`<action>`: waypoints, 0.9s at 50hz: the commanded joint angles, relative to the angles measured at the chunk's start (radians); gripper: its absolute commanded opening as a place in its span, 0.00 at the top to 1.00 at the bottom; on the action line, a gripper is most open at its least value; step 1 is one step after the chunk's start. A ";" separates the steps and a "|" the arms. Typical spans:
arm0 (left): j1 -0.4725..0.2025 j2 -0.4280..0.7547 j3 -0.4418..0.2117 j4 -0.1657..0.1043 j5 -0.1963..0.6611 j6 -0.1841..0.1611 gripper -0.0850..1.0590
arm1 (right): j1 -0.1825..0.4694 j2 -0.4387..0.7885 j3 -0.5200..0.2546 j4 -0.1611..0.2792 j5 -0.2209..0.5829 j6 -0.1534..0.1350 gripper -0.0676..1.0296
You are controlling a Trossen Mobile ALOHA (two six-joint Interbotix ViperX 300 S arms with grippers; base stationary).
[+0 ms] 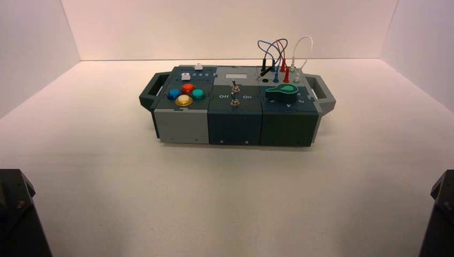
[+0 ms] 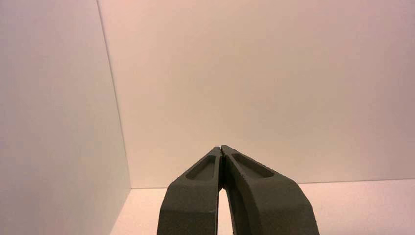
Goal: Move the box to the right.
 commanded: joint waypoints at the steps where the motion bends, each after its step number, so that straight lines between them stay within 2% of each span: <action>1: 0.000 0.008 -0.035 0.000 -0.003 0.006 0.95 | 0.003 0.008 -0.034 0.005 -0.005 0.005 0.96; 18: -0.002 0.009 -0.041 0.000 0.023 0.006 0.95 | 0.003 0.008 -0.032 0.006 0.008 0.005 0.96; 31: -0.008 0.032 -0.075 -0.002 0.163 0.000 0.95 | 0.003 0.021 -0.037 0.014 0.035 0.005 0.96; 45: -0.044 0.120 -0.137 -0.011 0.331 -0.002 0.95 | 0.028 0.052 -0.095 0.041 0.167 0.005 0.96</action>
